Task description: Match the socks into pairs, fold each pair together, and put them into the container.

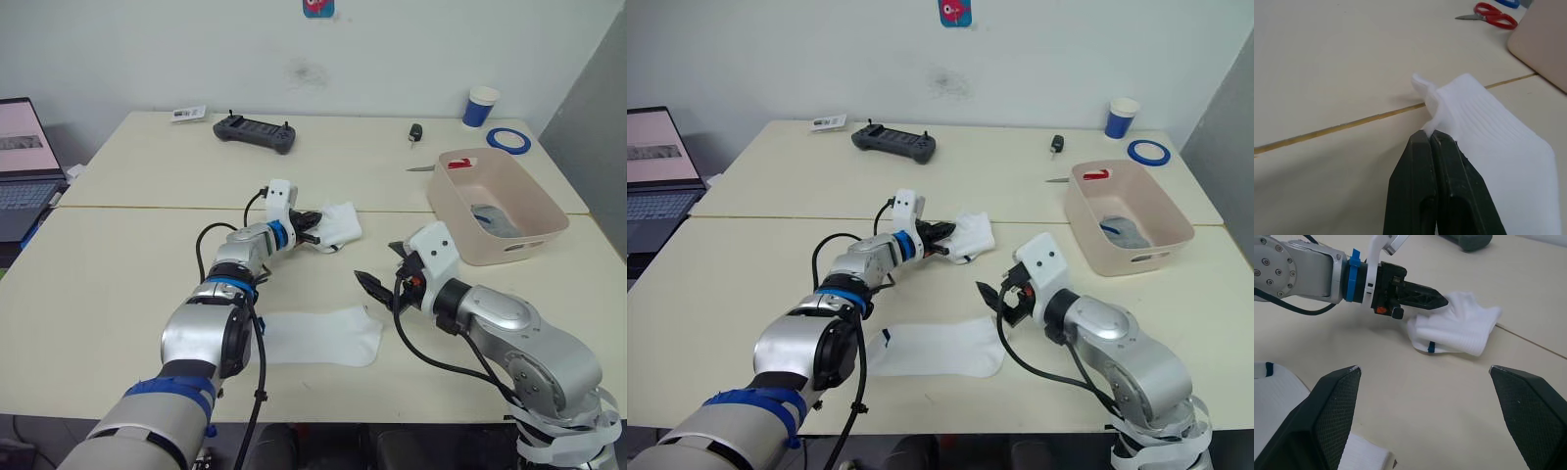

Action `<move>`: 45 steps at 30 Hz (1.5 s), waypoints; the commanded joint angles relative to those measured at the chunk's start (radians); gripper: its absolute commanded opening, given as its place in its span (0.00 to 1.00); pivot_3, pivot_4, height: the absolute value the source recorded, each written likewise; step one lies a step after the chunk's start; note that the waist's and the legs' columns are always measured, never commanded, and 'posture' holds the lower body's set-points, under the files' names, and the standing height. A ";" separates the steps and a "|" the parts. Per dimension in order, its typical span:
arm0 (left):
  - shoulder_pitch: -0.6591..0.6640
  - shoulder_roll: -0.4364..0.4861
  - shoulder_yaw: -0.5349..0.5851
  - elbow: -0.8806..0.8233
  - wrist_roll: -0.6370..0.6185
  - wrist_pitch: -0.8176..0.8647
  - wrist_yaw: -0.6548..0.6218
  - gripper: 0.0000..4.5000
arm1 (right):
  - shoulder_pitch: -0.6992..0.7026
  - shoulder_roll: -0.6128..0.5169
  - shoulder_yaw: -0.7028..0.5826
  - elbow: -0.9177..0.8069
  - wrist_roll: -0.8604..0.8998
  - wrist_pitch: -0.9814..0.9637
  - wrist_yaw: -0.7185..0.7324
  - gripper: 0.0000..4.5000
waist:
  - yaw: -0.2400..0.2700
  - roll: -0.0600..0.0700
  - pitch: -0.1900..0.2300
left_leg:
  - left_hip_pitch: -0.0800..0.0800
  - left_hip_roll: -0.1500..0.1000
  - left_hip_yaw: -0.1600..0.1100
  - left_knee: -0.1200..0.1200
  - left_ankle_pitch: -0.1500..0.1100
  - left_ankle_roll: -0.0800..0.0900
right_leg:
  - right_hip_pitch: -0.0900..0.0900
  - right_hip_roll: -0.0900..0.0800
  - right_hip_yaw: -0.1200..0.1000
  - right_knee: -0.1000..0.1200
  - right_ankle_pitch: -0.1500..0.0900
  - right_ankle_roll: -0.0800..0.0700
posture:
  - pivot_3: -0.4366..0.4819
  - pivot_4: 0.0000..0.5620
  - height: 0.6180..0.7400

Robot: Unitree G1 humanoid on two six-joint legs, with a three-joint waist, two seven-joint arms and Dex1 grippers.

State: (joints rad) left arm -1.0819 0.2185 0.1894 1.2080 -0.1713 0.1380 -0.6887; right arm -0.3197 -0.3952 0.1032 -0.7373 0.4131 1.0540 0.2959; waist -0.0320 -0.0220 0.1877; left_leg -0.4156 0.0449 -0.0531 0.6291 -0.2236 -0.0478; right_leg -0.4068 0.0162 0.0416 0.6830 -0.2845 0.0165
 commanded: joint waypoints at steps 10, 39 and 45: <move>0.212 0.158 0.154 -0.792 -0.221 0.257 0.095 0.00 | -0.022 -0.008 0.006 -0.001 -0.005 -0.051 0.019 1.00 | -0.002 0.000 0.000 | 0.001 0.001 0.000 0.001 0.002 -0.003 | 0.000 0.000 0.000 0.002 0.002 -0.003 | 0.48 0.27 1.00; 0.593 -0.132 -0.380 -1.241 -0.096 0.396 0.246 0.00 | 0.042 -0.185 -0.103 0.017 -0.030 -0.023 0.062 1.00 | -0.003 -0.001 -0.001 | 0.005 0.000 0.000 0.002 0.005 -0.007 | 0.002 0.000 0.003 0.006 0.004 -0.001 | 0.48 0.27 1.00; 0.583 -0.120 -0.369 -1.320 -0.139 0.471 0.212 0.34 | 0.051 -0.172 -0.105 0.007 -0.035 -0.013 0.050 1.00 | -0.001 -0.001 -0.001 | 0.006 0.000 0.001 0.001 0.005 -0.006 | 0.002 0.000 0.004 0.006 0.002 0.002 | 0.48 0.27 1.00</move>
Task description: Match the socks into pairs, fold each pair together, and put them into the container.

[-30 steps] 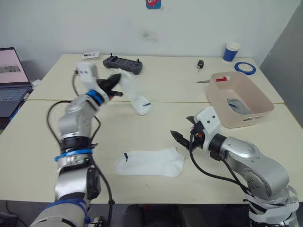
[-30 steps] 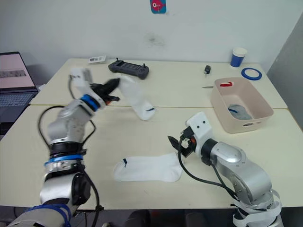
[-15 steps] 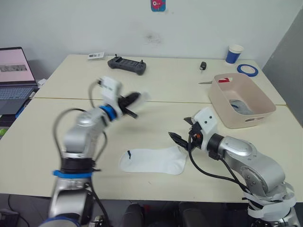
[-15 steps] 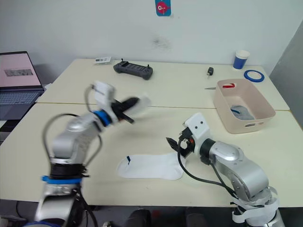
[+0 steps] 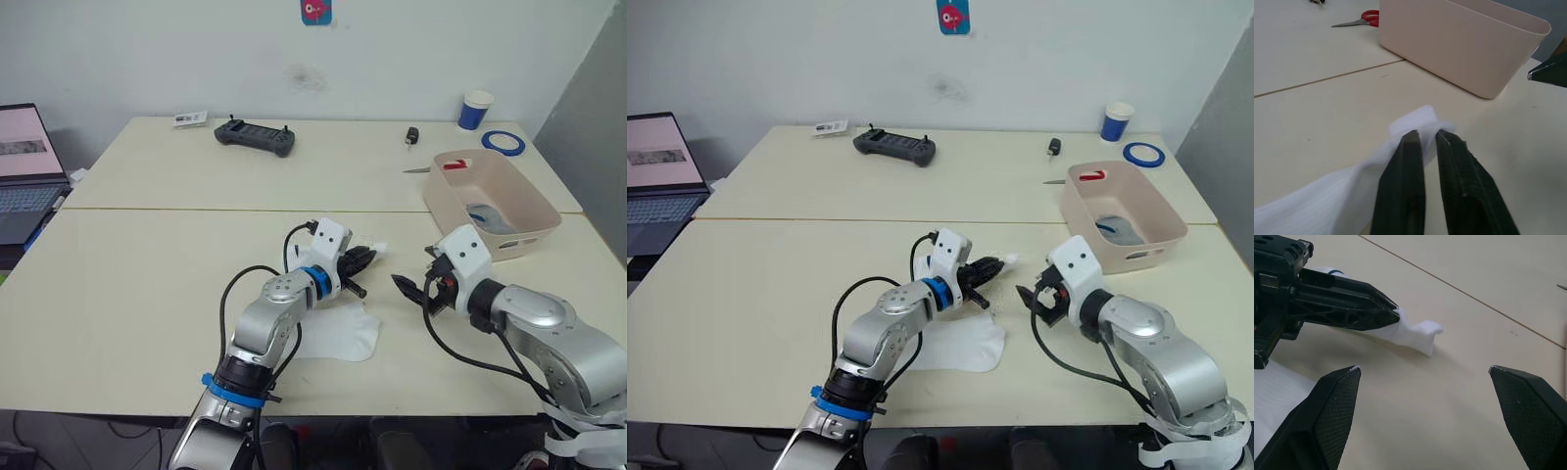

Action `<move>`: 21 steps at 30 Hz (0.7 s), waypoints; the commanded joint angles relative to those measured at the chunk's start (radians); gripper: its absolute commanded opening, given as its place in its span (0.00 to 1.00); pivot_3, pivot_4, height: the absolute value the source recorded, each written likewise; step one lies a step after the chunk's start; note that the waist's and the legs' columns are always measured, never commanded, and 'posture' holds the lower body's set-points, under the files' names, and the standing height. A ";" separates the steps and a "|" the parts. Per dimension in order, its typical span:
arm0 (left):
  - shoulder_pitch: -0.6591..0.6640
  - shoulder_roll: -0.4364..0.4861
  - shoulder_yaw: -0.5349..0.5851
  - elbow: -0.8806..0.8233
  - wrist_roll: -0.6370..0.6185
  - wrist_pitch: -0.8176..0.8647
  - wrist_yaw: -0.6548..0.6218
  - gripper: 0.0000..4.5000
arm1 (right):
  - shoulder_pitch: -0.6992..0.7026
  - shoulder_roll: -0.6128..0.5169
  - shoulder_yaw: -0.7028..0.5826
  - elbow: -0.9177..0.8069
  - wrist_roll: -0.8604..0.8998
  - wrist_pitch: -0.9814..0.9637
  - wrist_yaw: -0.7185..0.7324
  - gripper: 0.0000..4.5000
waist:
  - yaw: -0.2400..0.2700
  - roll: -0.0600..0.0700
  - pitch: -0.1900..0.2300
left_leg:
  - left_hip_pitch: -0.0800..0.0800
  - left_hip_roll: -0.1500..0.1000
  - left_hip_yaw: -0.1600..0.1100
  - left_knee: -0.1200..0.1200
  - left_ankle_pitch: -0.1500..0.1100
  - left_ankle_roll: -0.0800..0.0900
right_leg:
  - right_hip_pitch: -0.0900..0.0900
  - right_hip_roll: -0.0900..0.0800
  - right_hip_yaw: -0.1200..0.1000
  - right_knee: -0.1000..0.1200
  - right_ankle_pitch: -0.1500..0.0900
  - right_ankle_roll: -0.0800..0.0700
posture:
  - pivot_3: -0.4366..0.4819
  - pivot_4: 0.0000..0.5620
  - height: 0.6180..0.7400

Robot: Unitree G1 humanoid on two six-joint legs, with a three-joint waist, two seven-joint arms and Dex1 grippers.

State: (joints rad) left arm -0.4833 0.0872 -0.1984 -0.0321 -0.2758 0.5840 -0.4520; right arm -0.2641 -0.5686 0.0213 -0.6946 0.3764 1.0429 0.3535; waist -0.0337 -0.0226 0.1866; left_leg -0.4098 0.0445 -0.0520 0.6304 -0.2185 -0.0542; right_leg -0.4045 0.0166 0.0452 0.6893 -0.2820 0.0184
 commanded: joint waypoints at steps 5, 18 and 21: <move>-0.026 0.086 0.123 -0.274 -0.196 0.214 -0.060 0.70 | -0.009 -0.010 -0.015 -0.023 -0.006 -0.014 0.000 1.00 | 0.001 0.000 0.000 | 0.000 0.000 0.000 0.000 0.000 0.000 | 0.000 0.000 0.000 -0.001 0.000 0.000 | 0.48 0.27 1.00; 0.033 0.393 0.345 -0.008 -0.130 0.130 -0.067 0.99 | -0.030 0.008 0.030 0.009 -0.016 -0.073 0.014 1.00 | 0.003 0.000 0.000 | 0.000 0.001 0.000 -0.001 0.000 0.000 | 0.000 0.000 0.000 -0.001 0.000 0.000 | 0.48 0.27 1.00; 0.031 0.386 0.340 0.063 -0.136 0.129 -0.086 0.99 | -0.031 0.018 0.050 0.012 -0.022 -0.081 0.015 1.00 | 0.005 0.000 0.000 | 0.000 0.001 0.000 -0.001 0.000 0.000 | 0.000 0.000 -0.001 -0.002 0.000 0.000 | 0.48 0.27 1.00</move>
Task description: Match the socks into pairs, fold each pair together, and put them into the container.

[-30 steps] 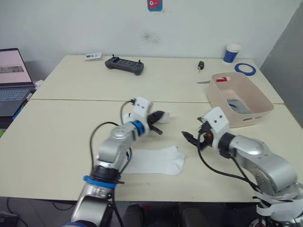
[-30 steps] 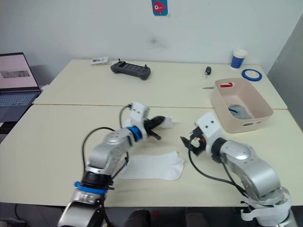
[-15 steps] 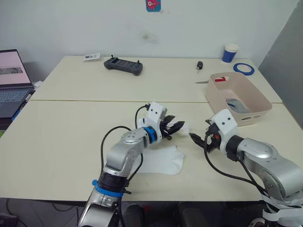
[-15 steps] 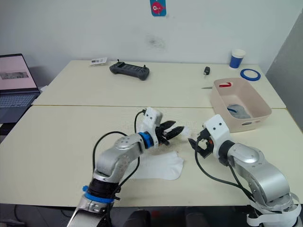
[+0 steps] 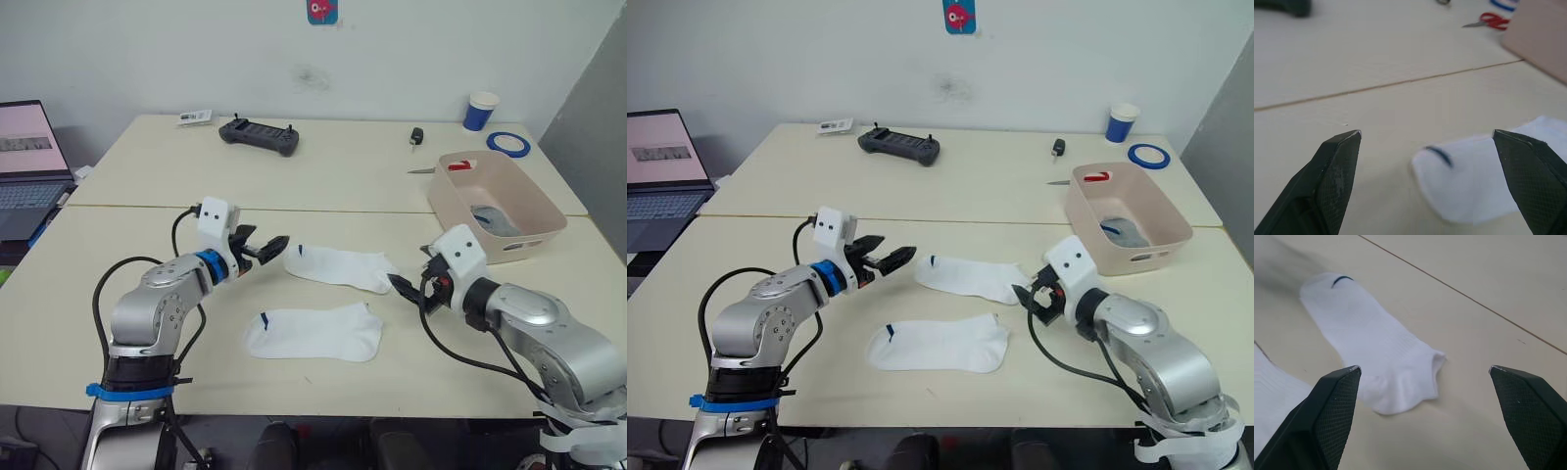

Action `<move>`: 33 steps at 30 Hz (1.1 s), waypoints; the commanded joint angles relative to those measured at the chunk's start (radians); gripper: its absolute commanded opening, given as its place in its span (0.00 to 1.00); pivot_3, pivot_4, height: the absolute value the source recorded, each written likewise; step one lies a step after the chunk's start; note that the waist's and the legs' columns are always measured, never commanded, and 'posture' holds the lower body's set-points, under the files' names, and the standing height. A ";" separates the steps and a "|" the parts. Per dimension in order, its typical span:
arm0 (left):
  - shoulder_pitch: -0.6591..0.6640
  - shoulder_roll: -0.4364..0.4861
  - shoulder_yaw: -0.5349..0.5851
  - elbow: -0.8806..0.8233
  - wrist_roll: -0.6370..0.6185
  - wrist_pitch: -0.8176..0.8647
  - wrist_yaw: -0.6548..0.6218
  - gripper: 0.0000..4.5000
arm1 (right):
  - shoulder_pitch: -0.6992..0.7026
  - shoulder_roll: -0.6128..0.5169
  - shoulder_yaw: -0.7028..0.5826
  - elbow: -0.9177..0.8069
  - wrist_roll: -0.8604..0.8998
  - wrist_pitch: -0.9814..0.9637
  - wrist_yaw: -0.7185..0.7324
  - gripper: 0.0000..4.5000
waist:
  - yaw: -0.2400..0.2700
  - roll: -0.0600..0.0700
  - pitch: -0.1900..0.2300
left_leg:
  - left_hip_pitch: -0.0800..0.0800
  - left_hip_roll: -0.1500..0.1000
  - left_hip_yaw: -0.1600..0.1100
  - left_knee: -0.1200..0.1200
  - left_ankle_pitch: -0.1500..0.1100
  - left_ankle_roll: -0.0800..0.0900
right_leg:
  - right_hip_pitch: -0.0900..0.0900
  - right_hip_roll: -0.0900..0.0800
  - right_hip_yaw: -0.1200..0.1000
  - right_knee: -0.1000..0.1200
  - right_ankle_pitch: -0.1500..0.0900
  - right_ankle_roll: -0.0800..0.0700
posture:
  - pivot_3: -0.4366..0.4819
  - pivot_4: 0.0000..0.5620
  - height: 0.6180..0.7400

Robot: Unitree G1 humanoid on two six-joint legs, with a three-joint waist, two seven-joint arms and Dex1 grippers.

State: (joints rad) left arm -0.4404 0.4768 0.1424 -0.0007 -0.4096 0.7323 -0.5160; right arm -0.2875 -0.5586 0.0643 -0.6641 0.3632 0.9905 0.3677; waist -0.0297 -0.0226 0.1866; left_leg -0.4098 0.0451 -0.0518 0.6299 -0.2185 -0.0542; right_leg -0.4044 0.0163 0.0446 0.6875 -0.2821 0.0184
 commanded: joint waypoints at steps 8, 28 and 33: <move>-0.062 -0.054 -0.061 0.115 0.011 -0.014 -0.040 0.99 | 0.004 0.016 0.034 -0.022 -0.025 -0.040 0.005 1.00 | 0.002 0.000 0.000 | -0.001 0.000 0.000 0.000 0.000 0.000 | 0.000 0.000 -0.001 0.000 0.000 0.000 | 0.48 0.27 1.00; -0.094 -0.122 -0.094 0.200 0.050 -0.026 -0.051 0.01 | -0.031 0.231 -0.001 0.306 -0.081 -0.200 -0.067 1.00 | 0.000 0.000 0.000 | -0.001 0.000 0.000 0.000 0.000 0.000 | 0.000 0.000 0.000 0.000 0.000 0.000 | 0.48 0.27 1.00; -0.057 -0.127 -0.096 0.153 0.053 -0.026 -0.044 0.00 | -0.051 0.257 0.041 0.454 -0.126 -0.262 -0.048 0.88 | -0.001 0.000 0.000 | 0.000 0.000 0.000 0.000 0.000 0.000 | 0.000 0.000 0.000 0.001 0.000 0.000 | 0.48 0.27 1.00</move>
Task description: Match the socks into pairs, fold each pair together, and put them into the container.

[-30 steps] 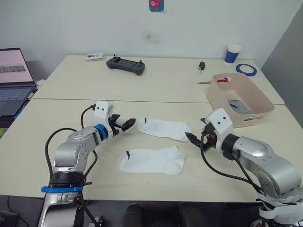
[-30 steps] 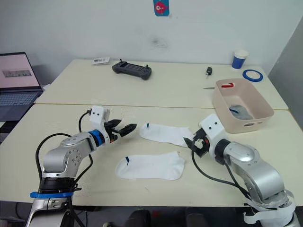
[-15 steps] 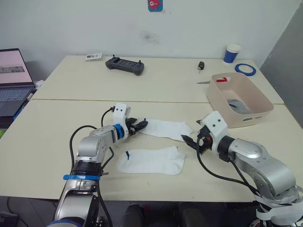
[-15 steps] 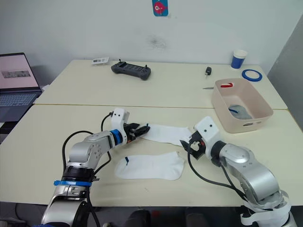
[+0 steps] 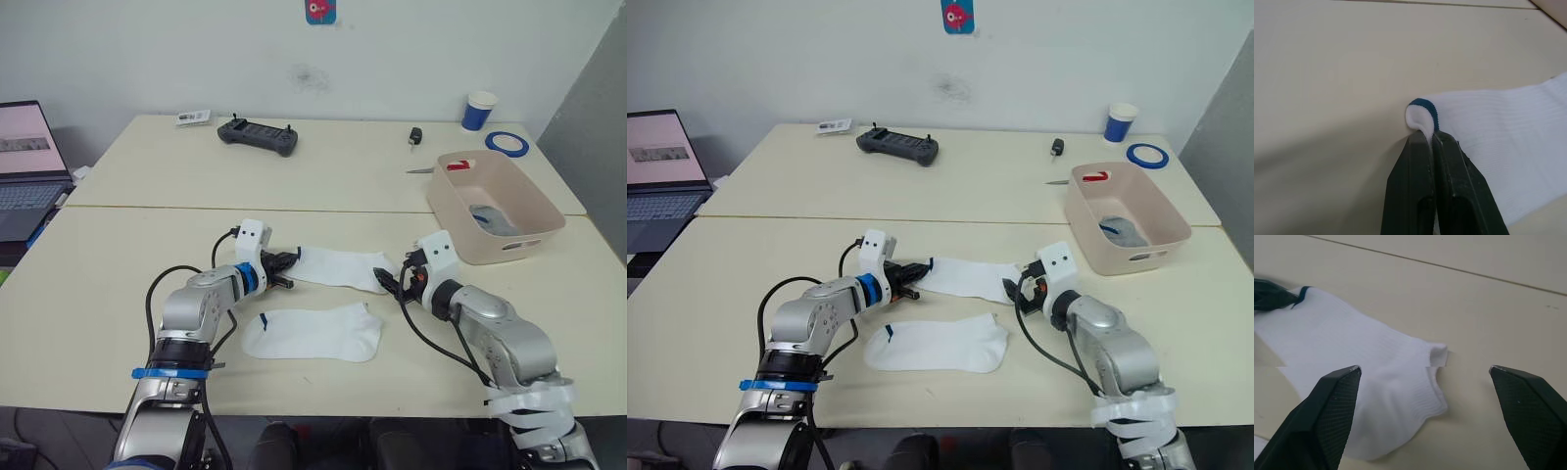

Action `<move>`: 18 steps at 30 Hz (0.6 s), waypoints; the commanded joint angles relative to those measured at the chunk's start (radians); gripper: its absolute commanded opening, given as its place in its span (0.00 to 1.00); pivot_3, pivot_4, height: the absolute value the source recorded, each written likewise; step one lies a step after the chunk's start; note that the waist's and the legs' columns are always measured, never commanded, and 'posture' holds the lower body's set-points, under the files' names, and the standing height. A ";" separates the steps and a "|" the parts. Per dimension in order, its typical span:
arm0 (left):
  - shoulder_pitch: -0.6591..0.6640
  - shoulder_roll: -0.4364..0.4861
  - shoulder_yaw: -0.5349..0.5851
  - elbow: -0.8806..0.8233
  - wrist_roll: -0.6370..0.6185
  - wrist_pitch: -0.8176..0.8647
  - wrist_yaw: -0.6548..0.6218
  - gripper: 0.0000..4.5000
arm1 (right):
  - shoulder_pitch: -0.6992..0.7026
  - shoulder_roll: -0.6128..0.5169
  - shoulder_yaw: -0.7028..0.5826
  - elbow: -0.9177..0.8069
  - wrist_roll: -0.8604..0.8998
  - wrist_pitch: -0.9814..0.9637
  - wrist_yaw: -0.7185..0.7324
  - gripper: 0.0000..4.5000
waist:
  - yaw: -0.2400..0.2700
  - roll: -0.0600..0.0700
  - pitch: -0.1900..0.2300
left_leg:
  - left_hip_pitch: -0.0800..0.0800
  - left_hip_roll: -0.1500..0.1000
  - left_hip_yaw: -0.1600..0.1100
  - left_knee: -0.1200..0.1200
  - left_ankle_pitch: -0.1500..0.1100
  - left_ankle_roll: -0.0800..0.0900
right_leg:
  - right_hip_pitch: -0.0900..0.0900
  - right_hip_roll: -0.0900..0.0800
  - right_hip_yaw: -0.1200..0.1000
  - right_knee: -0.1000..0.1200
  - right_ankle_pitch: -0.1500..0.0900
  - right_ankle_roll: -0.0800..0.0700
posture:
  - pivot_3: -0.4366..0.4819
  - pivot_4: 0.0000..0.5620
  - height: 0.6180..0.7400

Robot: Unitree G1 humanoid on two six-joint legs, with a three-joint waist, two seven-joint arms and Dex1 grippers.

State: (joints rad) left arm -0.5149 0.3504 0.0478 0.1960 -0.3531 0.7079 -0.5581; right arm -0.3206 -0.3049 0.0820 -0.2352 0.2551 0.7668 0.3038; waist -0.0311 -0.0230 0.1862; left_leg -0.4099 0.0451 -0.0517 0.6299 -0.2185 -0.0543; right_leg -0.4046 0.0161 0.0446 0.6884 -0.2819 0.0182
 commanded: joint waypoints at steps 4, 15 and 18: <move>0.030 -0.003 0.001 -0.060 -0.002 -0.009 0.001 0.00 | -0.034 0.011 0.046 0.055 -0.030 -0.045 0.031 0.58 | 0.000 0.000 0.000 | 0.000 0.000 0.000 0.000 0.000 0.000 | 0.000 0.000 0.000 0.000 0.000 0.000 | 0.48 0.27 1.00; 0.054 0.021 0.019 -0.143 0.006 -0.093 -0.001 0.00 | -0.012 0.011 0.043 -0.057 -0.021 -0.083 0.069 0.00 | 0.000 0.000 0.000 | 0.000 0.000 0.000 0.000 0.000 0.000 | 0.000 0.000 0.000 0.000 0.000 0.000 | 0.48 0.27 1.00; 0.089 0.069 0.061 -0.270 -0.040 -0.072 -0.023 0.00 | 0.032 0.003 0.044 -0.196 0.007 -0.072 0.087 0.00 | -0.002 0.000 0.000 | 0.000 0.001 0.000 -0.001 0.000 0.000 | 0.000 0.000 0.000 0.000 0.000 0.000 | 0.48 0.27 1.00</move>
State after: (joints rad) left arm -0.4316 0.3890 0.0597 0.0310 -0.3580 0.6410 -0.5631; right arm -0.3004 -0.2962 0.1390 -0.3209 0.2336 0.7084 0.3733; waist -0.0327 -0.0230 0.1862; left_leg -0.4099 0.0460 -0.0521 0.6291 -0.2185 -0.0543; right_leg -0.4051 0.0163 0.0445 0.6887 -0.2820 0.0183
